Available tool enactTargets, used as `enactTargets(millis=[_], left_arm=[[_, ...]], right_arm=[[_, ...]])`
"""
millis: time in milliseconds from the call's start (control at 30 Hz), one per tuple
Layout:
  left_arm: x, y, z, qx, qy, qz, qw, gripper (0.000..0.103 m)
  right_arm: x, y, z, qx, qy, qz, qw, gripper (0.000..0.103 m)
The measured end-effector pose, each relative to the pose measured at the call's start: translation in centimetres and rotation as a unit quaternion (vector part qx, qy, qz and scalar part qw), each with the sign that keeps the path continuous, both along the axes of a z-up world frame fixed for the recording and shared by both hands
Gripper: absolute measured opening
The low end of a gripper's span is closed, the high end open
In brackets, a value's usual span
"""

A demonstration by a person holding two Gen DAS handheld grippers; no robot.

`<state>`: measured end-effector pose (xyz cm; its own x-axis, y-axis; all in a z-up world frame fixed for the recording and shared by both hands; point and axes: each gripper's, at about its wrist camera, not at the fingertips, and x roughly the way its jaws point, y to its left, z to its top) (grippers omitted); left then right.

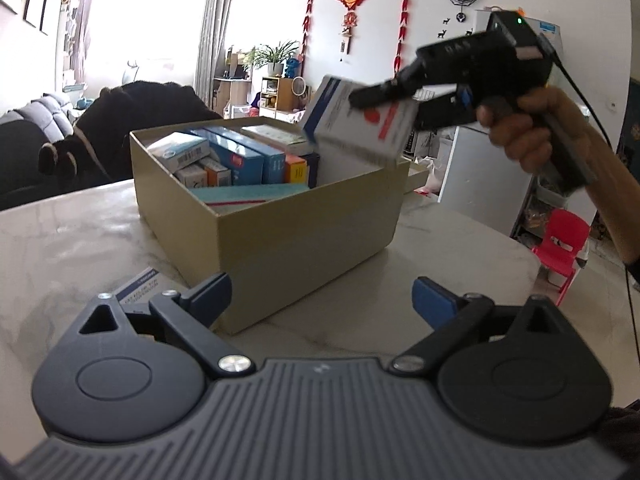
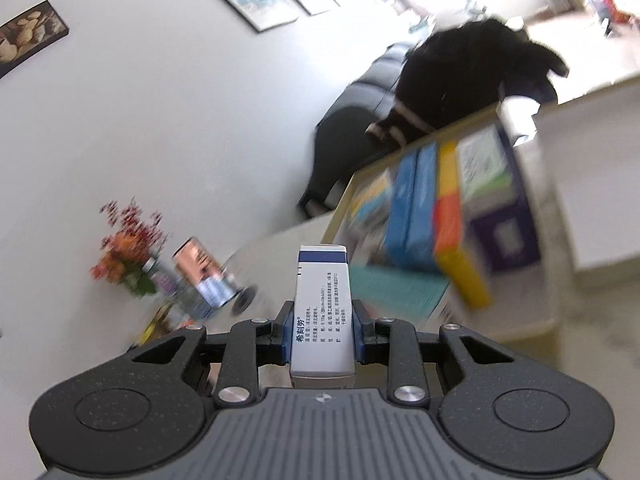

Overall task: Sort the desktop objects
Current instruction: 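Carry the strawberry-print box with the right tool and lower it into the beige box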

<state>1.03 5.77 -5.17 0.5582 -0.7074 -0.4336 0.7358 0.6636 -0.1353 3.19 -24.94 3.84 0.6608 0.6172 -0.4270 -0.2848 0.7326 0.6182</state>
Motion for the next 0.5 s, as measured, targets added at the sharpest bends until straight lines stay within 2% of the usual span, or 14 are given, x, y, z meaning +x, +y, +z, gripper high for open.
enactTargets(millis=[67, 167, 333, 500], left_arm=[[0.2, 0.0, -0.2, 0.0, 0.004, 0.001, 1.0, 0.099], [0.4, 0.1, -0.4, 0.001, 0.01, 0.005, 0.9999, 0.099], [0.6, 0.3, -0.8, -0.004, 0.019, 0.008, 0.9998, 0.099], [0.6, 0.7, -1.0, -0.003, 0.023, 0.014, 0.9996, 0.099]], right_arm=[[0.6, -0.5, 0.7, -0.028, -0.01, -0.022, 0.999, 0.03], [1.3, -0.7, 1.4, -0.095, -0.021, -0.058, 0.994, 0.03], [2.5, 1.7, 0.8, -0.249, -0.029, -0.097, 0.963, 0.03], [4.0, 2.9, -1.2, -0.298, -0.015, -0.092, 0.95, 0.03]])
